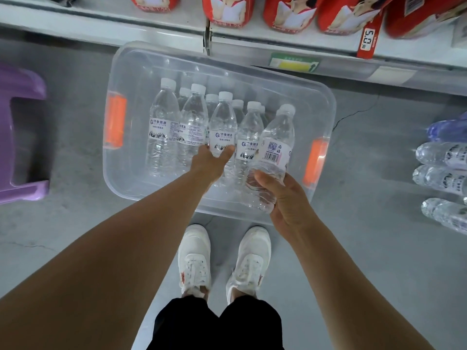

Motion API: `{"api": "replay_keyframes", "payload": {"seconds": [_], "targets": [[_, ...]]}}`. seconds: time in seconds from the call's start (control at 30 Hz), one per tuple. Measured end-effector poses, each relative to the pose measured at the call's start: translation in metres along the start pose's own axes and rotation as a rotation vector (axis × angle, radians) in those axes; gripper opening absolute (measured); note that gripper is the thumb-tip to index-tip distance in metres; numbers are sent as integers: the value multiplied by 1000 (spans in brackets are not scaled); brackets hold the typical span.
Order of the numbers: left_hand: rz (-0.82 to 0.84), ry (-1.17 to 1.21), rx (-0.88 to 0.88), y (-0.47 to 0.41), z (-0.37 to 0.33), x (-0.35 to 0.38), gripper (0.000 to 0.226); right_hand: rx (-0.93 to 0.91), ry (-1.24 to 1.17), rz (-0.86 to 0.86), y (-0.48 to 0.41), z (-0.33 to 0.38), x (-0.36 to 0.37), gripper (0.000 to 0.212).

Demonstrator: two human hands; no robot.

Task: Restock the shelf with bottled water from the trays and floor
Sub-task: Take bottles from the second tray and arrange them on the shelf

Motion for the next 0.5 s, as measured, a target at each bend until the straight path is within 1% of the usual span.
{"api": "replay_keyframes", "payload": {"seconds": [0.1,0.2,0.27,0.33,0.43,0.47,0.5], "targets": [[-27,-109,-22,-3,5,8,93,-23,-13,0,-1,-2,1,49],[-71,-160,-19,-7,8,12,89,-43,41,18,-3,-3,5,55],[-63,-101,-30,-9,7,10,86,-54,51,13,-3,-3,4,54],[-15,-20,-57,-7,5,6,82,-59,34,16,1,-4,3,51],[56,78,-114,10,-1,-4,81,-65,71,3,14,-5,2,63],[56,124,-124,18,-3,-8,74,-66,74,1,21,-5,2,65],[49,181,-105,25,-6,-13,59,-65,75,2,28,-4,1,65]]}}
Point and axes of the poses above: each hand's wrist, its own y-axis away from the middle knuckle, its own x-axis out of the palm, z = x × y, the point moved 4 cm from there along -y, towards the middle knuckle, and after that the axes turned 10 degrees about x, right-handed, at the moved point
